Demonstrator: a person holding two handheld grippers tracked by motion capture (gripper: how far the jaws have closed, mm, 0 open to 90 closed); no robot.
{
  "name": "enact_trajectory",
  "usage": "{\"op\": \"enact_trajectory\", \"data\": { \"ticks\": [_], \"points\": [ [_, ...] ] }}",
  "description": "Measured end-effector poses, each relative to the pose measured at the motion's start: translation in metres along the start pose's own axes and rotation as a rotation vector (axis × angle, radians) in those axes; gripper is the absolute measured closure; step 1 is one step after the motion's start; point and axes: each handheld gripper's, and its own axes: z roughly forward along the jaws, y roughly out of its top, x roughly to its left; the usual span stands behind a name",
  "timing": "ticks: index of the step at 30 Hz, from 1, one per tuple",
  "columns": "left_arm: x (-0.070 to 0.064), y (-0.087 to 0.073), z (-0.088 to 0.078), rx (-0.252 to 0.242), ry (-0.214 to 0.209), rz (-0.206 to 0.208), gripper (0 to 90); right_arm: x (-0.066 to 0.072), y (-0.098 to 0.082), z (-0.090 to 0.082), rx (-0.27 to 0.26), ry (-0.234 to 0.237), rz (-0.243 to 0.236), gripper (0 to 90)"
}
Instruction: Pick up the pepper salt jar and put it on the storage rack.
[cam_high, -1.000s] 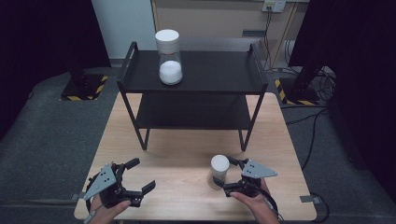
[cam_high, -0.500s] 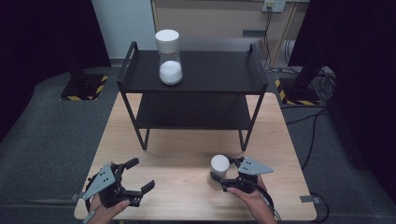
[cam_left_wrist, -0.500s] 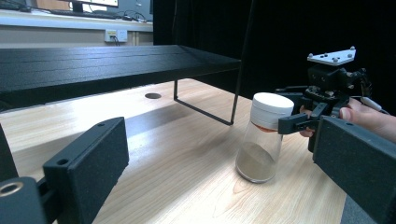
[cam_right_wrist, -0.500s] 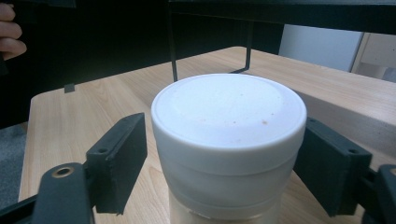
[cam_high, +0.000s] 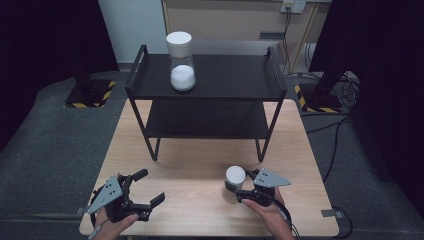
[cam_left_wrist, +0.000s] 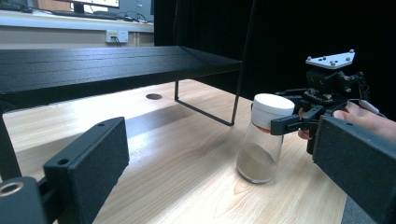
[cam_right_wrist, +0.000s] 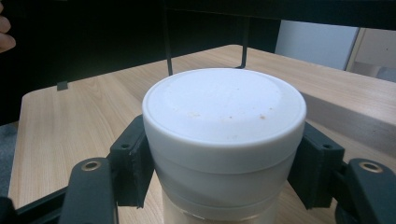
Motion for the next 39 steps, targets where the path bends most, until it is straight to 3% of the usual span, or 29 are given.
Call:
{"op": "enact_trajectory", "data": {
  "ticks": [13, 23, 39],
  "points": [
    [-0.001, 0.002, -0.003, -0.011, 0.006, 0.0, 2.3, 0.001, 0.005, -0.008, -0.004, -0.001, 0.018, 34.5],
    [-0.002, 0.003, -0.003, -0.004, 0.004, 0.006, 2.3, -0.006, 0.027, -0.032, -0.026, 0.052, 0.015, 34.5],
    [-0.002, 0.006, -0.007, 0.007, 0.01, 0.022, 2.4, -0.009, 0.06, -0.053, -0.034, 0.033, 0.007, 34.4]
  ]
}}
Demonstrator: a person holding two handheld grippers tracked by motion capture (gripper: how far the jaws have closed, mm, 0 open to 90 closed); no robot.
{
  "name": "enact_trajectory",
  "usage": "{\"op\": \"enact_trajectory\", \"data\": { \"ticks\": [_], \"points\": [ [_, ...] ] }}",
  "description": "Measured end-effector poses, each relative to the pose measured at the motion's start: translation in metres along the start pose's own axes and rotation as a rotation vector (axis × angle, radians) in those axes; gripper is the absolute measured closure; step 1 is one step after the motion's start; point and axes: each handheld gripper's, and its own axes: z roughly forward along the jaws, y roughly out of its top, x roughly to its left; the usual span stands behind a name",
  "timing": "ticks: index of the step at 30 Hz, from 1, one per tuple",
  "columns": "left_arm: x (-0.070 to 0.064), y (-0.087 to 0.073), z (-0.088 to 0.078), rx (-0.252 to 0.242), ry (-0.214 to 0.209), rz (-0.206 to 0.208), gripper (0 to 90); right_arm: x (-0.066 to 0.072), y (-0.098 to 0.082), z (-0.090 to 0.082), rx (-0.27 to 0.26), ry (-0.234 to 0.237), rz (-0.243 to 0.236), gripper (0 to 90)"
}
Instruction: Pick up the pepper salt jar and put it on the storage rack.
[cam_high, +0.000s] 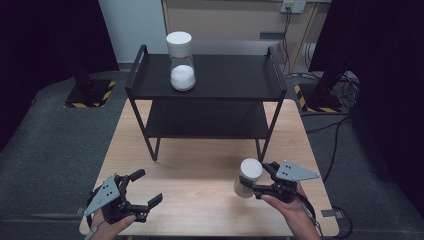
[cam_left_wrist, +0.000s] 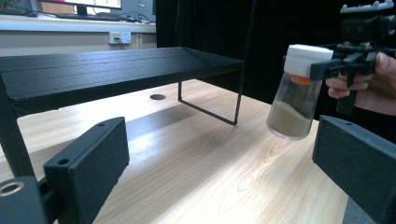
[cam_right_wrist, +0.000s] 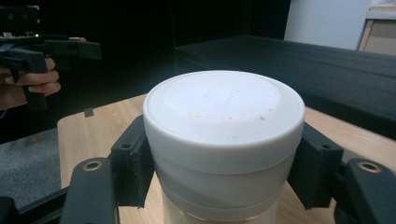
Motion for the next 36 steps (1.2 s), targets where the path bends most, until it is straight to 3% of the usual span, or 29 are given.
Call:
{"op": "enact_trajectory", "data": {
  "ticks": [36],
  "points": [
    [0.003, 0.0, -0.003, 0.007, -0.003, -0.006, 2.4, 0.003, 0.076, -0.017, -0.032, -0.051, -0.037, 34.5]
  ]
}}
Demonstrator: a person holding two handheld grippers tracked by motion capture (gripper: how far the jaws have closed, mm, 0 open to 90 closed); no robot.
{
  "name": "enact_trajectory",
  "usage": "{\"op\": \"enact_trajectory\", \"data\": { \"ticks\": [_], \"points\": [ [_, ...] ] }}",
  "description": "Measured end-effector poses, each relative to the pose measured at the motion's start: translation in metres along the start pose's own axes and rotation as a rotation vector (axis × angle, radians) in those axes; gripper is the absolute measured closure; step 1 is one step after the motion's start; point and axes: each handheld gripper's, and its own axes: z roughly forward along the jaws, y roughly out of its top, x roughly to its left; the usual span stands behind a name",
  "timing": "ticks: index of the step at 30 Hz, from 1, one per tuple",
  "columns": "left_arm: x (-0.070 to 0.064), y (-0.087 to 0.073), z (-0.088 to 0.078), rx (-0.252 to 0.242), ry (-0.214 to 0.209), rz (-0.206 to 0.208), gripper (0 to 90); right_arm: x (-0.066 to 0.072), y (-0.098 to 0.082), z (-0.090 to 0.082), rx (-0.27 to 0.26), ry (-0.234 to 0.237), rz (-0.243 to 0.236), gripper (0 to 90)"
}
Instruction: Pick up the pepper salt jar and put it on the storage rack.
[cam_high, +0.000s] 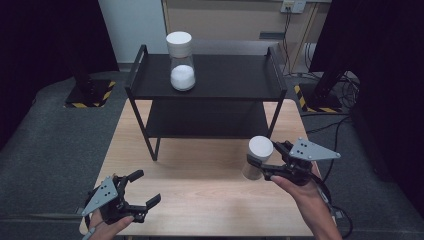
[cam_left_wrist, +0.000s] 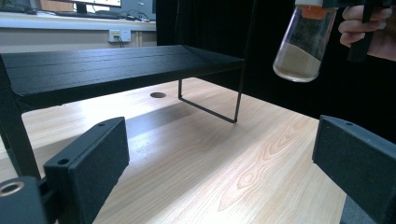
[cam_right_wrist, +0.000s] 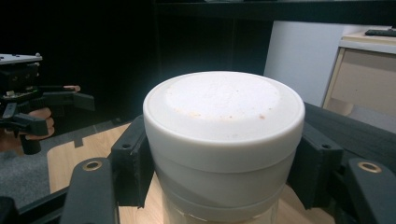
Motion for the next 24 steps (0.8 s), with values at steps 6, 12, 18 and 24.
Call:
{"op": "enact_trajectory", "data": {
  "ticks": [6, 12, 18, 24],
  "points": [
    [0.001, -0.001, -0.002, -0.001, 0.01, -0.004, 2.3, -0.003, 0.009, -0.003, -0.005, 0.008, -0.004, 34.4],
    [0.001, 0.0, -0.003, -0.004, 0.01, -0.005, 2.3, -0.003, 0.022, -0.003, -0.002, 0.015, -0.016, 34.5],
    [0.002, 0.001, -0.004, -0.003, 0.008, -0.002, 2.3, -0.005, 0.032, -0.005, -0.025, 0.022, -0.016, 34.5],
    [0.002, 0.0, -0.005, -0.001, 0.013, -0.002, 2.3, -0.006, 0.047, -0.006, -0.034, 0.027, -0.019, 34.4]
  ]
}}
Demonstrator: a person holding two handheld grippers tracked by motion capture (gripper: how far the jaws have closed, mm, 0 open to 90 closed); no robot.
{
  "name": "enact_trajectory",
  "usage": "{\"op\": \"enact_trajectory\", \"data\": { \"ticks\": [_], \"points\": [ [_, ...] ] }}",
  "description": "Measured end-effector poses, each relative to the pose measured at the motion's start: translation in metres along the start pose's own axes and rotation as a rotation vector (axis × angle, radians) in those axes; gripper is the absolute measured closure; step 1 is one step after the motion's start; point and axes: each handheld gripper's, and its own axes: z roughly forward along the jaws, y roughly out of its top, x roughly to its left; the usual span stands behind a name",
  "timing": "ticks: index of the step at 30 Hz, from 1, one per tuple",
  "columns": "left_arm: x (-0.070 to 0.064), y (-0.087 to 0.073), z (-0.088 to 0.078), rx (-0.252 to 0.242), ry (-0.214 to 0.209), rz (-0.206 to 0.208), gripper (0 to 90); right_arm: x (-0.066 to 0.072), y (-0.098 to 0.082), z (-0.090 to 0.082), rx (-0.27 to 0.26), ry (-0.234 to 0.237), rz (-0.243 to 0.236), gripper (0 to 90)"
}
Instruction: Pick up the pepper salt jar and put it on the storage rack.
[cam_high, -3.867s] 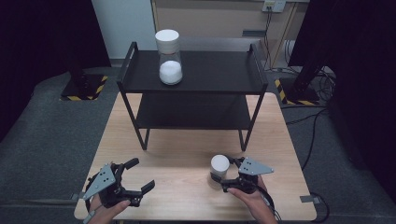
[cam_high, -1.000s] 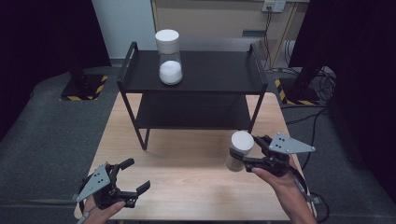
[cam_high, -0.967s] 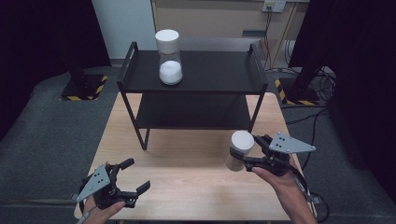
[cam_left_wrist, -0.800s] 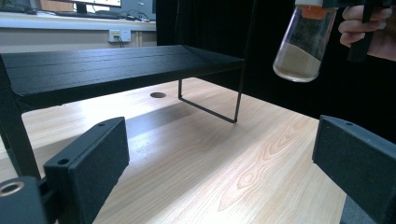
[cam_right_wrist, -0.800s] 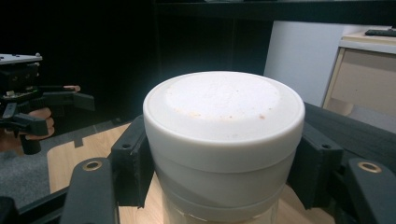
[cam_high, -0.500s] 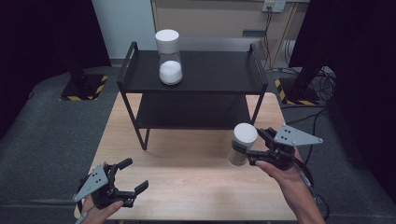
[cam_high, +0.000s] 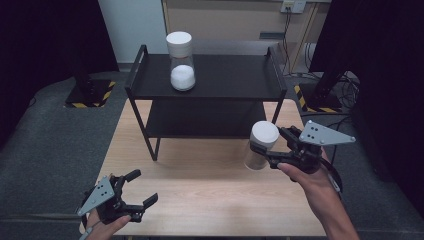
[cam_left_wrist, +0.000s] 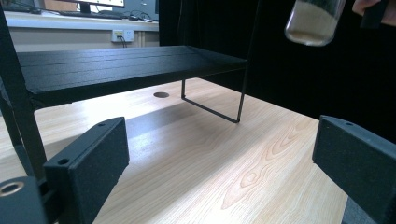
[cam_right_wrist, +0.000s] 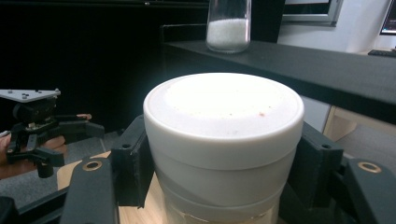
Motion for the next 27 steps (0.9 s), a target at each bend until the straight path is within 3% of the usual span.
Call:
{"op": "enact_trajectory", "data": {
  "ticks": [19, 27],
  "points": [
    [0.0, 0.003, -0.003, 0.005, 0.005, 0.012, 2.3, -0.004, 0.059, 0.011, 0.013, 0.0, -0.038, 34.5],
    [0.001, 0.003, -0.005, 0.006, 0.013, 0.014, 2.2, -0.001, 0.074, 0.02, 0.021, -0.001, -0.043, 34.4]
  ]
}}
